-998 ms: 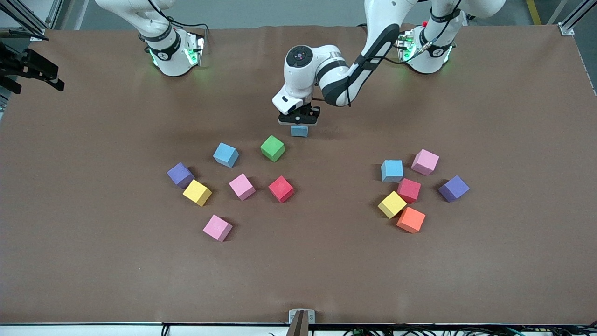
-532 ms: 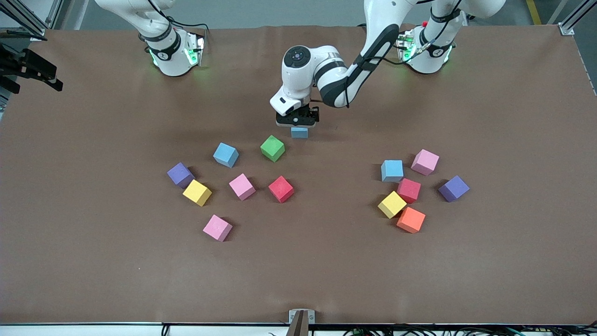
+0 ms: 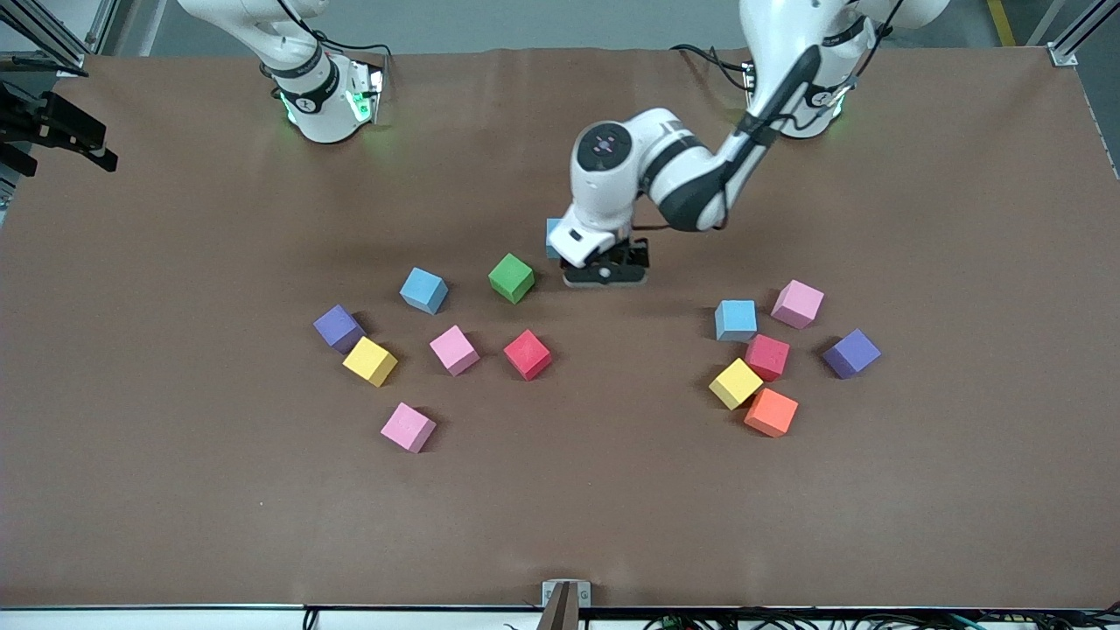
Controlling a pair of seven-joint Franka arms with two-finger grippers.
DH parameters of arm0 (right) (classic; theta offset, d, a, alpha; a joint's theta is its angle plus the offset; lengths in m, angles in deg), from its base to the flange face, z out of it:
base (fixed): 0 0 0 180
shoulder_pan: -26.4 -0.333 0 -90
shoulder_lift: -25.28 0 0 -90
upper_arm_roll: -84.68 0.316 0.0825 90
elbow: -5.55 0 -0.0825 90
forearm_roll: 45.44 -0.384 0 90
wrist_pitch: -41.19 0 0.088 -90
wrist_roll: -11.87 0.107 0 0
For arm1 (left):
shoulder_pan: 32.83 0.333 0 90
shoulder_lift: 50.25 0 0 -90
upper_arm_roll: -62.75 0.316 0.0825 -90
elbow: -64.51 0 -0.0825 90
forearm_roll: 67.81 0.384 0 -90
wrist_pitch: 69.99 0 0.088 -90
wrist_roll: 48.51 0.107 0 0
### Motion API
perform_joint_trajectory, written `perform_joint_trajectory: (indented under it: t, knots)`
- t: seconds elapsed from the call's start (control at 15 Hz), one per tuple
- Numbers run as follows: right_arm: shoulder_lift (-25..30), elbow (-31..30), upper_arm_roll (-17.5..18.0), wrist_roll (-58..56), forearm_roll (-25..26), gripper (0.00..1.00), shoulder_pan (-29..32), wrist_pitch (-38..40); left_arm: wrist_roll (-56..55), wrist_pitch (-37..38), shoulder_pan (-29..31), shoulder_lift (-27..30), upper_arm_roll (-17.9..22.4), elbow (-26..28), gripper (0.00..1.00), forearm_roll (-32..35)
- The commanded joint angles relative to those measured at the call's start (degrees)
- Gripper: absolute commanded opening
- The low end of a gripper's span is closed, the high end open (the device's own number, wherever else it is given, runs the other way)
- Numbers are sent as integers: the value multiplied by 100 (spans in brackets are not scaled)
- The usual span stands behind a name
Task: Arrange 11 blocks into digit 3
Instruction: 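Carry the light blue cube to mid-table and release it, then move the left gripper back to the second light blue cube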
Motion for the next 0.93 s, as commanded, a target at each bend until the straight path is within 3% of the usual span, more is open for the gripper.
perform_joint_trajectory:
  t: [0.0, 0.47, 0.86]
  knots:
    - [197, -198, 33, 27, 72, 100, 32, -24, 510, 42, 484, 493, -62, 555, 100, 33]
    - [197, -198, 33, 203, 2, 100, 41, 2, 1986, -98, 1696, 906, -62, 1250, 100, 42]
    - [197, -189, 51, 581, 2, 100, 15, -15, 2304, -1600, 2287, 794, -45, 1971, 100, 112]
